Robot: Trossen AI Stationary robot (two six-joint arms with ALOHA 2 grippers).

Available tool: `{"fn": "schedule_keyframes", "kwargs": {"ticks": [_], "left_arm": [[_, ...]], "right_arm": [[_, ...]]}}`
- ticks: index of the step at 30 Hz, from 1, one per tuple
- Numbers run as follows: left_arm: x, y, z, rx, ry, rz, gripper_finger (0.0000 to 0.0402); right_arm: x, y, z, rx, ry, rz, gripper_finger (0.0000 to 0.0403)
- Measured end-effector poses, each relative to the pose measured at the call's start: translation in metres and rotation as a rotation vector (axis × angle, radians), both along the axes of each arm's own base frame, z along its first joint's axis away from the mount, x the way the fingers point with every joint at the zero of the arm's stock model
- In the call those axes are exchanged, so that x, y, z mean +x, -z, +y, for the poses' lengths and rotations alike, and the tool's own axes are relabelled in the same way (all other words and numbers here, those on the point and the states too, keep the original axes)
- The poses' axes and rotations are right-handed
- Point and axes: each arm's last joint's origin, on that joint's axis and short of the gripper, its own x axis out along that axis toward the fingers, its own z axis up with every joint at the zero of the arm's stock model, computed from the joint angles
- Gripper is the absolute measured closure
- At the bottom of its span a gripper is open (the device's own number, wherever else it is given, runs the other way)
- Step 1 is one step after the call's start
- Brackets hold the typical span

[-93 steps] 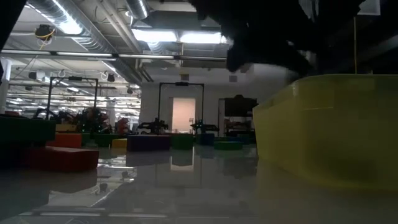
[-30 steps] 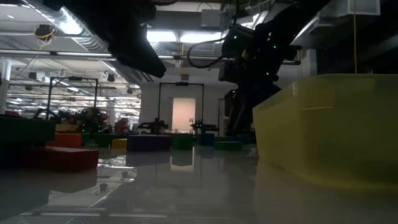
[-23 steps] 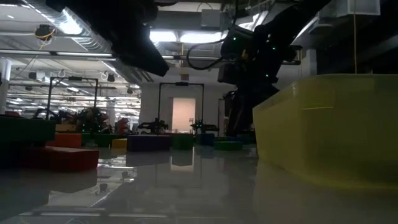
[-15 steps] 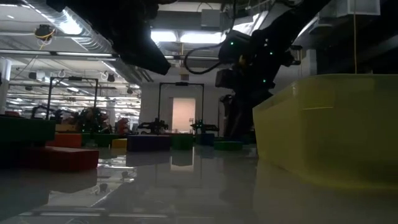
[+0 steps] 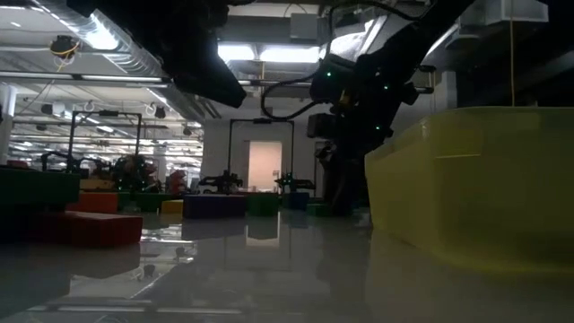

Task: Sort blocks by size
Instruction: Put the long green block into the yellow bin

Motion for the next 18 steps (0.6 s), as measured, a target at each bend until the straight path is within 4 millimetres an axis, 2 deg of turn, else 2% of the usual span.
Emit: {"fn": "schedule_keyframes", "kwargs": {"ticks": [5,10,13,18], "left_arm": [[0.0,0.0,0.0,-0.002,0.001,0.002,0.0218],[0.0,0.0,0.0,-0.002,0.001,0.0,0.0218],[0.0,0.0,0.0,-0.004,0.0,-0.001,0.0218],[0.0,0.0,0.0,-0.006,-0.001,-0.001,0.0218]], "right_arm": [[0.0,0.003,0.001,0.005,-0.001,0.014,0.0234],[-0.001,0.001,0.001,0.004,0.0,0.012,0.0274],[-0.001,0.001,0.001,0.006,0.005,0.015,0.0277],[0.006,-0.016,0.0,0.011,0.007,0.08,0.0277]]}}
